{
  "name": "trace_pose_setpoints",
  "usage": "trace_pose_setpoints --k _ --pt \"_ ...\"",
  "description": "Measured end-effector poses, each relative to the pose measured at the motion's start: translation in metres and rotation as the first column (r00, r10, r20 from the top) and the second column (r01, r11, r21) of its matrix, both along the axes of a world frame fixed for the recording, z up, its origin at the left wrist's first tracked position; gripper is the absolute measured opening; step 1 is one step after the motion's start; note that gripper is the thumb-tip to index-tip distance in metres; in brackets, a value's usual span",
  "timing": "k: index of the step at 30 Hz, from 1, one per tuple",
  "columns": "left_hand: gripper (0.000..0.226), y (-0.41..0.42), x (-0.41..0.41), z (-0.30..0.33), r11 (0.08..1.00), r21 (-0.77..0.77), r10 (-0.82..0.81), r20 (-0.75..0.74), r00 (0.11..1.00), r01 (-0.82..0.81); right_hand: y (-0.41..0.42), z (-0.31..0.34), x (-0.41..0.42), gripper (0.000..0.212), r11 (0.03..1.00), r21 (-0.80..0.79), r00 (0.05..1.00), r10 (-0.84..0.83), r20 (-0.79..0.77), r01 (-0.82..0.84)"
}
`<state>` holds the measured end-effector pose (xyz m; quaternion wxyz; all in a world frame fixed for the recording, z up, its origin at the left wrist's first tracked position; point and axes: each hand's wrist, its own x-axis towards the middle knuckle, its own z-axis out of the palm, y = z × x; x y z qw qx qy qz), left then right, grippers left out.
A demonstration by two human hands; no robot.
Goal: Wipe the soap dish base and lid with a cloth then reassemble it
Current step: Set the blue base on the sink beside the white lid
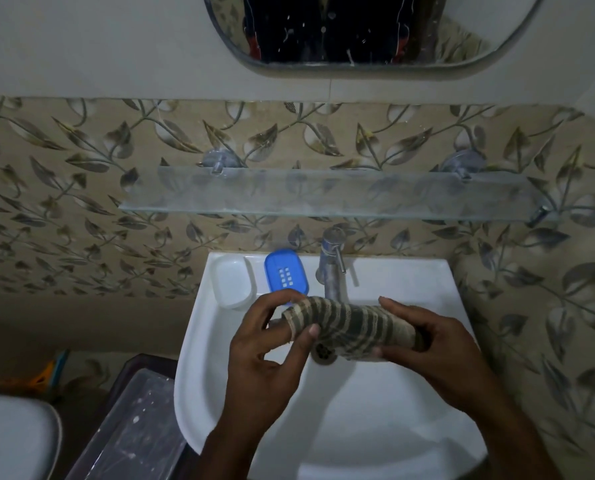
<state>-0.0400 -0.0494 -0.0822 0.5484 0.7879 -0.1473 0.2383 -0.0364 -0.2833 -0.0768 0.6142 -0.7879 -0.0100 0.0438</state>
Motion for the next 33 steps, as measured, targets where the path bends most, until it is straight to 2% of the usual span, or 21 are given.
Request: trace_pose_setpoints --k 2,3,4,5,6,8,10,13,14,16,18,22,24,26,29,31,33 --pt "0.007 0.001 0.0 0.003 1.0 -0.013 -0.024 -0.007 1.0 0.024 -0.002 0.001 0.002 0.032 0.986 -0.165 0.995 0.011 0.096 0.005" --pt "0.007 0.002 0.001 0.002 0.998 -0.054 -0.023 -0.05 0.998 0.02 -0.004 0.0 0.003 0.032 0.981 -0.195 0.99 0.009 0.141 0.019" --pt "0.005 0.002 0.001 0.002 0.993 -0.119 -0.02 -0.12 0.993 0.005 -0.006 -0.003 0.002 0.034 0.988 -0.151 0.982 -0.006 0.187 0.035" --pt "0.001 0.001 0.003 0.002 0.98 -0.199 -0.02 -0.205 0.979 -0.022 -0.005 -0.004 0.002 0.037 0.999 0.011 0.983 -0.047 0.175 0.046" --pt "0.003 -0.003 0.004 0.001 0.954 -0.291 -0.021 -0.292 0.956 -0.068 -0.002 -0.005 0.0 0.047 0.976 0.2 0.99 -0.107 0.094 0.086" --pt "0.016 -0.016 0.005 0.001 0.86 -0.464 -0.022 -0.448 0.894 -0.212 0.008 -0.011 -0.002 0.057 0.878 0.412 0.969 -0.208 -0.131 0.244" --pt "0.03 -0.029 0.005 -0.003 0.778 -0.519 0.019 -0.544 0.839 -0.354 0.019 -0.016 -0.003 0.041 0.845 0.38 0.923 -0.306 -0.234 0.376" --pt "0.036 -0.048 0.004 -0.017 0.825 -0.372 0.139 -0.595 0.791 -0.425 0.032 -0.022 -0.006 0.014 0.859 0.178 0.877 -0.461 -0.14 0.48" --pt "0.037 -0.056 0.003 -0.021 0.852 -0.338 0.136 -0.594 0.793 -0.399 0.035 -0.022 -0.008 0.01 0.872 0.117 0.879 -0.466 -0.095 0.475" --pt "0.037 -0.072 0.002 -0.023 0.902 -0.343 0.014 -0.583 0.812 -0.262 0.039 -0.025 -0.014 0.01 0.924 0.021 0.923 -0.379 -0.071 0.382" --pt "0.036 -0.086 0.003 -0.021 0.93 -0.35 -0.111 -0.57 0.814 -0.118 0.039 -0.022 -0.018 0.017 0.963 0.044 0.959 -0.259 -0.117 0.266" --pt "0.036 -0.096 0.014 -0.024 0.924 -0.378 -0.19 -0.588 0.786 -0.059 0.016 -0.026 -0.016 0.02 0.961 0.134 0.959 -0.213 -0.188 0.24" --pt "0.034 -0.104 0.02 -0.028 0.937 -0.348 -0.185 -0.589 0.787 -0.04 0.001 -0.037 -0.01 0.016 0.937 0.123 0.929 -0.294 -0.225 0.326" --pt "0.025 -0.115 0.026 -0.033 0.951 -0.309 -0.167 -0.532 0.83 -0.006 -0.015 -0.05 0.0 0.013 0.891 0.07 0.876 -0.423 -0.233 0.449" --pt "0.025 -0.134 0.043 -0.051 0.971 -0.24 -0.128 -0.496 0.859 0.006 -0.042 -0.072 0.024 0.022 0.82 -0.075 0.794 -0.569 -0.212 0.568" --pt "0.03 -0.148 0.058 -0.07 0.981 -0.195 -0.088 -0.54 0.837 -0.023 -0.06 -0.086 0.038 0.031 0.798 -0.144 0.775 -0.603 -0.19 0.585" --pt "0.032 -0.16 0.072 -0.082 0.981 -0.191 -0.087 -0.567 0.819 -0.028 -0.075 -0.096 0.047 0.029 0.818 -0.109 0.795 -0.574 -0.193 0.564"
